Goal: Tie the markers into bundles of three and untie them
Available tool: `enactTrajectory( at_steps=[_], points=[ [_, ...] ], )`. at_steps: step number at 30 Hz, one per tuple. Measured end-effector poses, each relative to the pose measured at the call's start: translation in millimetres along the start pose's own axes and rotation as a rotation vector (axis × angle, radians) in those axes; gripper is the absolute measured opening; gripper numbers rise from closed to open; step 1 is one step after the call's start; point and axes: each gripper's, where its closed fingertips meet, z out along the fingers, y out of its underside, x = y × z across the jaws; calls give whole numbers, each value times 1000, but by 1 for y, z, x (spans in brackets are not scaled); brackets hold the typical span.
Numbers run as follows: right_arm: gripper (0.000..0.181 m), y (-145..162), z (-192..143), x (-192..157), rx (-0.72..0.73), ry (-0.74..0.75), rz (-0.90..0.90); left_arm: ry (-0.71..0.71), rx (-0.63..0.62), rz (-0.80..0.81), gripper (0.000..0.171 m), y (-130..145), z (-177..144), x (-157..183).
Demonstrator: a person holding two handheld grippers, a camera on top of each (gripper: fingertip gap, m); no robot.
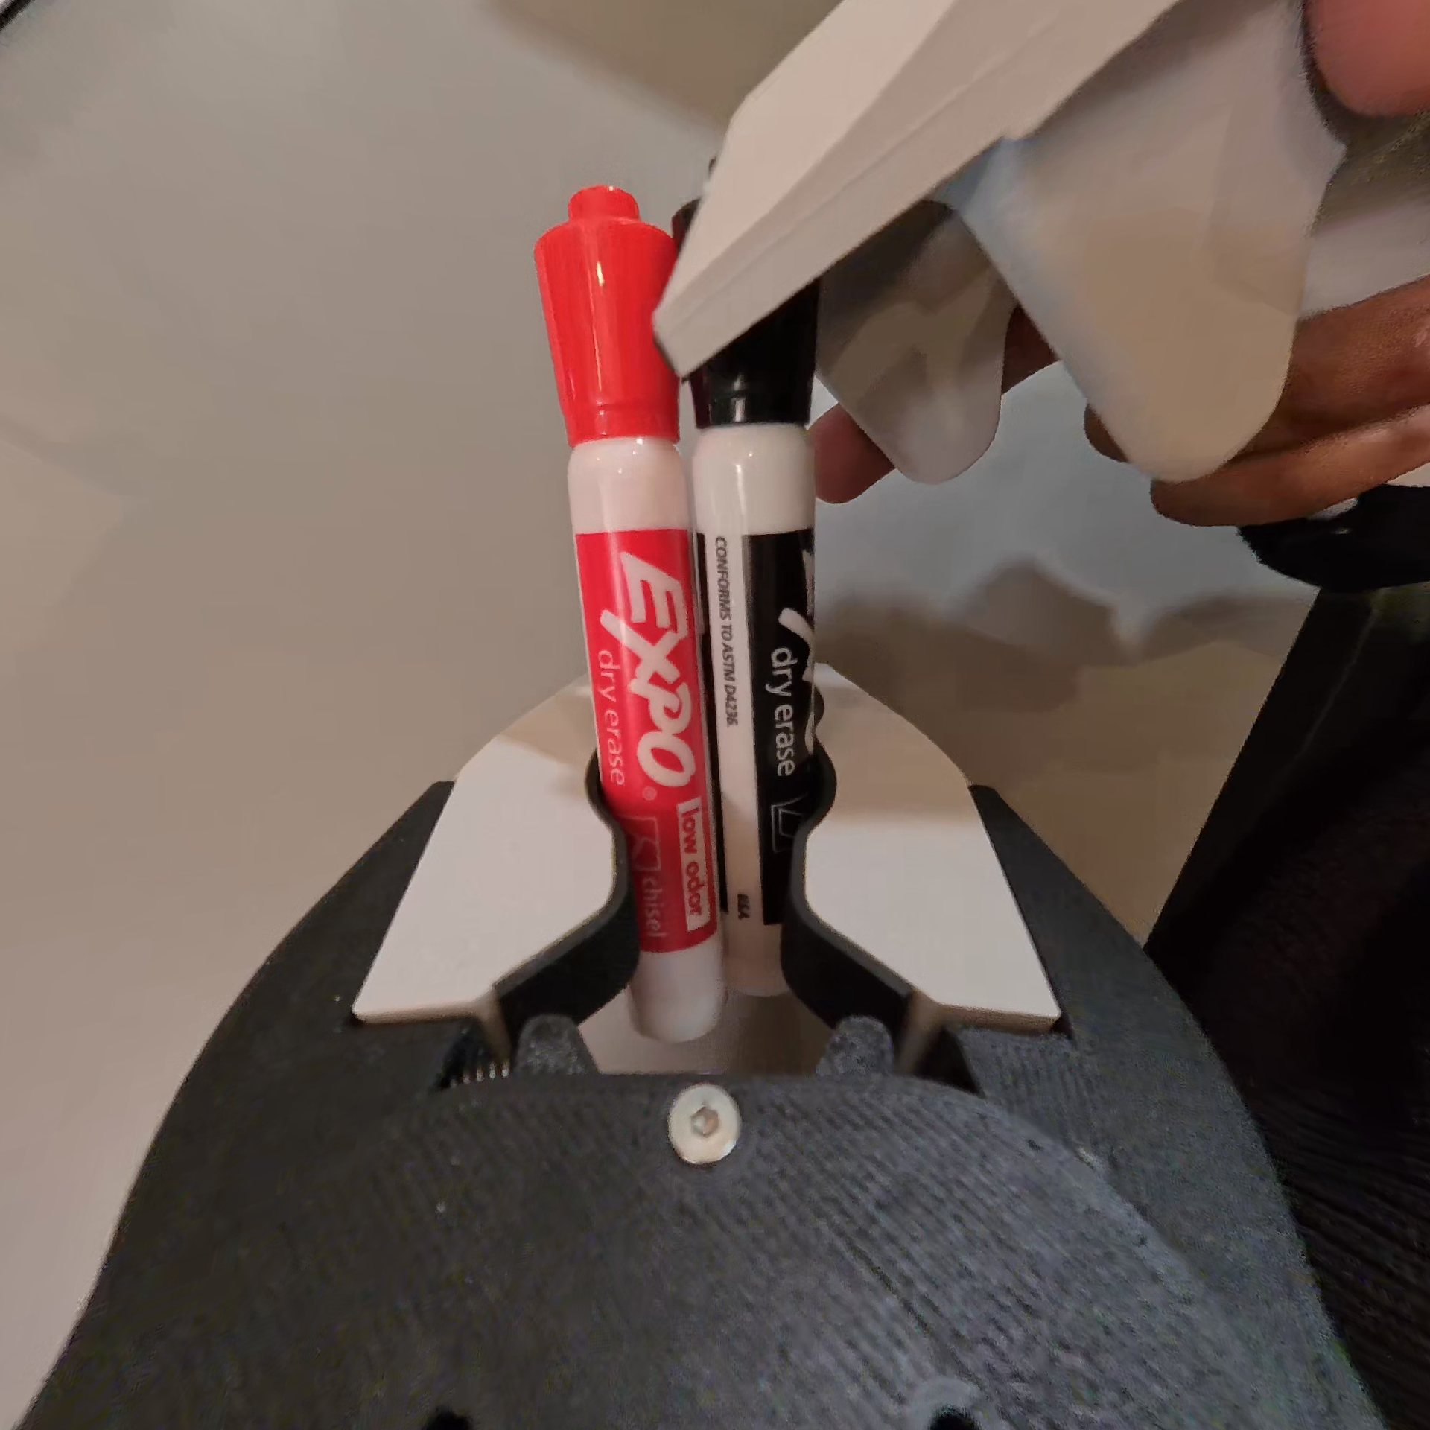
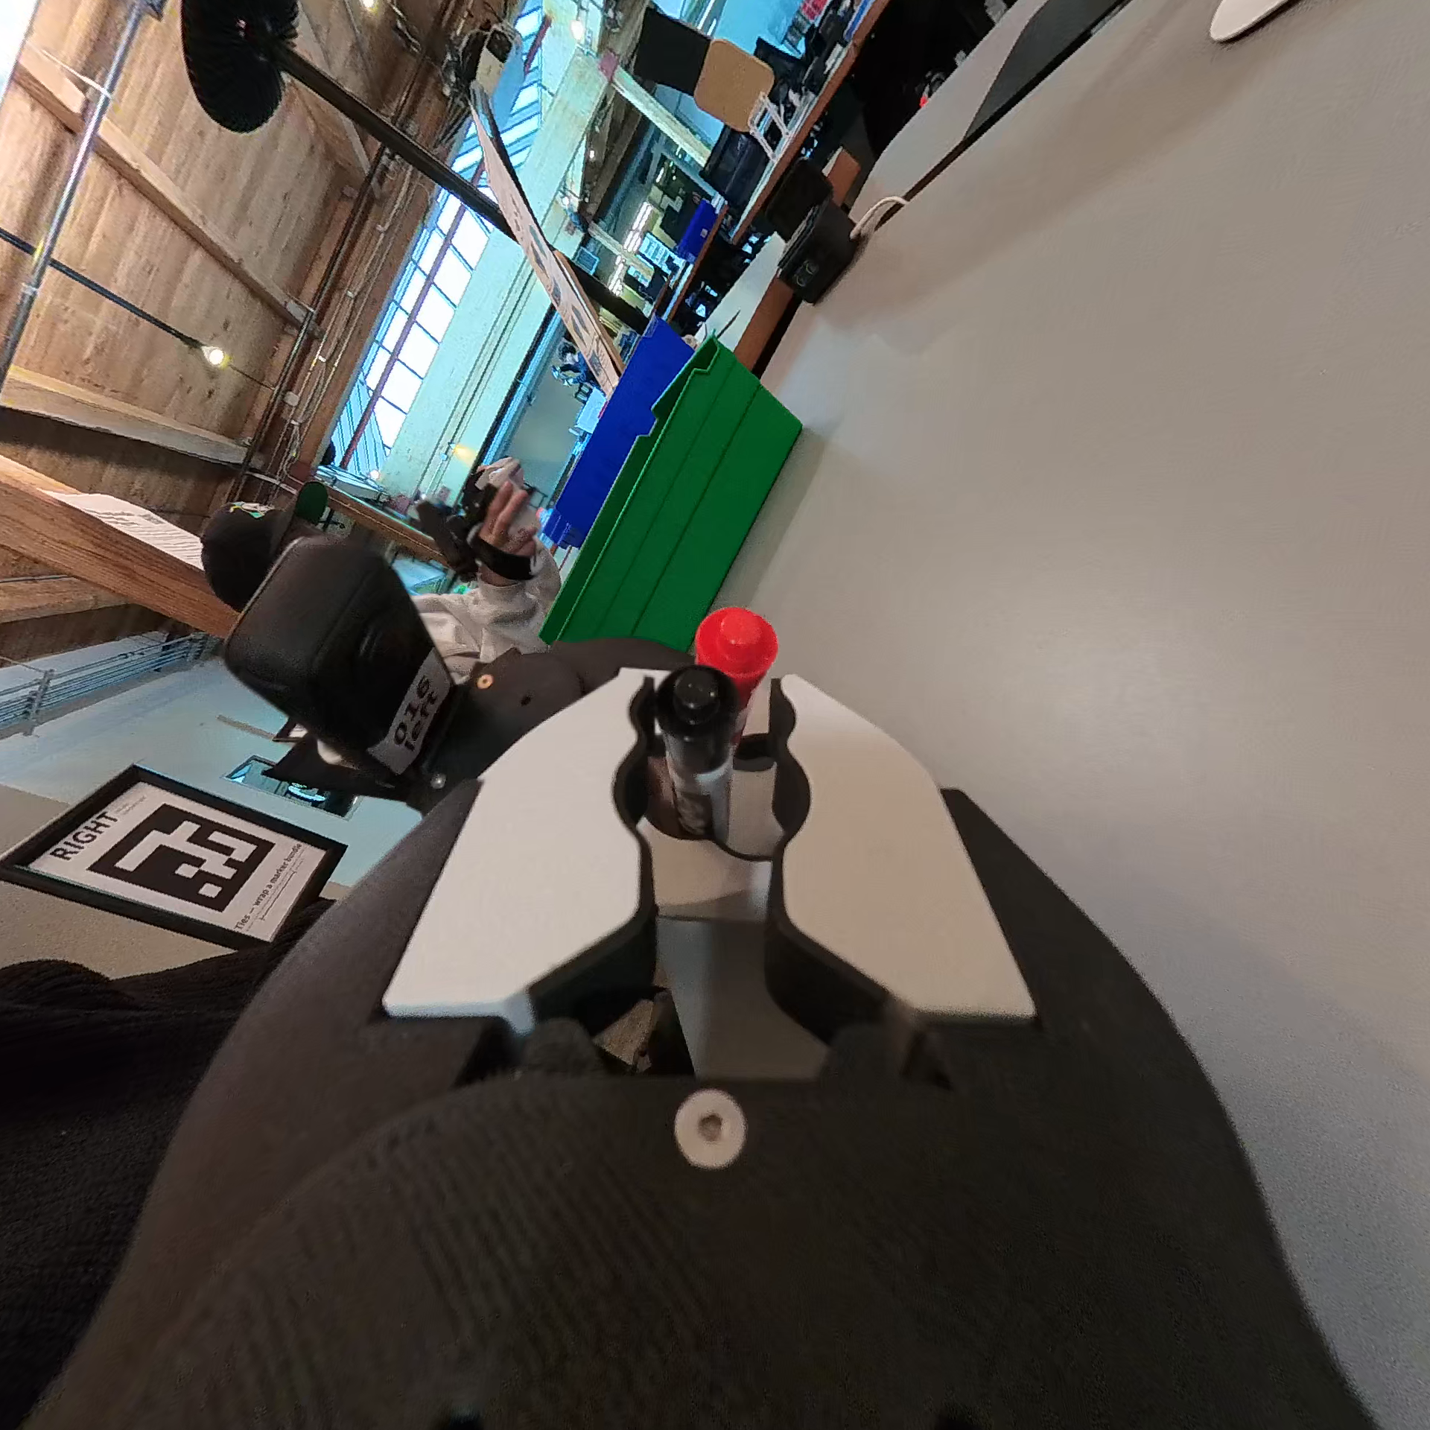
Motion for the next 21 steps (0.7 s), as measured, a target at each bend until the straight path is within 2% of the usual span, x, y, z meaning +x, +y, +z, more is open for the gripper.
enactTrajectory(
  at_steps=[3, 12, 13, 21],
  points=[
    [20, 2, 0, 4, -7, 20, 14, -14, -11, 32, 40, 1, 2, 3],
    [20, 4, 1, 4, -24, 26, 5, 78, -4, -46, 38, 3, 5, 10],
    [21, 4, 1, 2, -23, 19, 5, 89, 8, -48, 20, 1, 4, 11],
    [21, 2, 0, -1, -20, -10, 13, 192, 34, -106, 20, -3, 2, 20]
  ],
)
